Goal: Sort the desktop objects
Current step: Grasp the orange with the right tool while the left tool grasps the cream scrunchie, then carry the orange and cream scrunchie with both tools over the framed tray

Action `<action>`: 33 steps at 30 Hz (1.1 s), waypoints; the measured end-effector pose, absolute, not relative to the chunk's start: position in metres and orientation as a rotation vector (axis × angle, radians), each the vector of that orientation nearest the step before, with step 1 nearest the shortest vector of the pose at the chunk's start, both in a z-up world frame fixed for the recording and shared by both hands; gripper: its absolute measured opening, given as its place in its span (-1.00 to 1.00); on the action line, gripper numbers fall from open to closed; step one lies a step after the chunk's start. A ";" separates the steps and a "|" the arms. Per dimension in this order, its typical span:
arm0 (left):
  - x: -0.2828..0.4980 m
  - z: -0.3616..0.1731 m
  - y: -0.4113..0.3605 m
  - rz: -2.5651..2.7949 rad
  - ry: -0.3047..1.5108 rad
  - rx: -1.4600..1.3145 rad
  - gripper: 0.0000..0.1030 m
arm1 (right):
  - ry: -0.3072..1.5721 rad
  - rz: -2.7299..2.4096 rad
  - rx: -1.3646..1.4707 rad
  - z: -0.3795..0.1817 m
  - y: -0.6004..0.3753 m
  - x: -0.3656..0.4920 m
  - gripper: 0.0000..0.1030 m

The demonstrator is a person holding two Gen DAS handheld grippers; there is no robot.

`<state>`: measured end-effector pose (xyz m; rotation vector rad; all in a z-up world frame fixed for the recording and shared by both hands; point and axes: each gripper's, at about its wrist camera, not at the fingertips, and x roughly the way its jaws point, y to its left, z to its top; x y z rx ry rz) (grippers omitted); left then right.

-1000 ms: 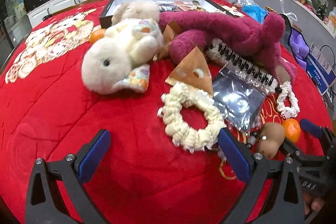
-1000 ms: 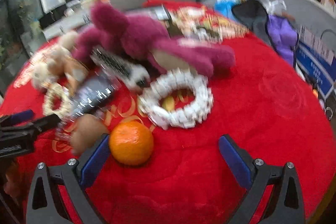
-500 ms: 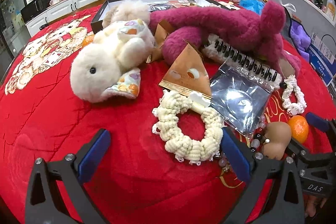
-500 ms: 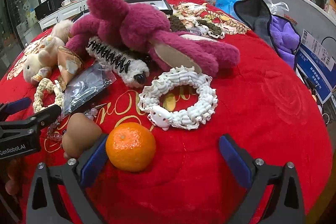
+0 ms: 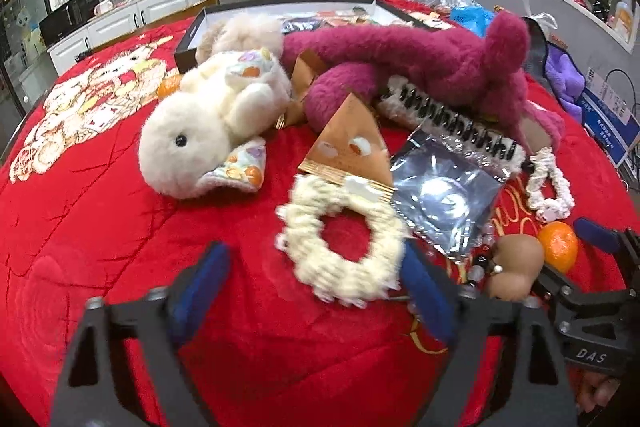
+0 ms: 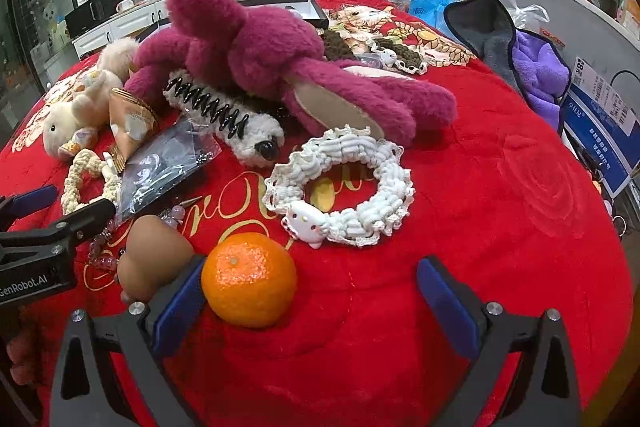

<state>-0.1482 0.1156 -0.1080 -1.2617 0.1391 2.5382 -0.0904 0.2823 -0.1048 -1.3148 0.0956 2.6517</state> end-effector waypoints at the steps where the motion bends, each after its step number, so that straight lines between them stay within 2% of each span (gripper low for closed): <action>1: -0.147 -0.107 0.116 2.542 0.145 -1.251 0.29 | 0.097 2.654 -1.312 -0.105 0.282 -0.090 0.96; 2: -0.147 -0.106 0.116 2.548 0.147 -1.245 0.07 | 0.097 2.660 -1.307 -0.104 0.281 -0.088 0.92; 4: -0.144 -0.104 0.115 2.556 0.131 -1.238 -0.16 | 0.082 2.689 -1.279 -0.102 0.279 -0.084 0.52; 6: -0.143 -0.102 0.111 2.554 0.101 -1.239 -0.47 | 0.073 2.726 -1.258 -0.099 0.276 -0.079 0.21; 9: -0.138 -0.100 0.104 2.540 0.064 -1.240 -0.74 | 0.085 2.725 -1.241 -0.097 0.275 -0.074 -0.24; 16: -0.122 -0.088 0.092 2.557 0.038 -1.199 -0.75 | 0.218 2.742 -1.249 -0.094 0.289 -0.062 -0.25; 33: -0.093 -0.067 0.065 2.628 0.015 -1.162 -0.75 | 0.171 2.856 -1.200 -0.075 0.265 -0.048 -0.25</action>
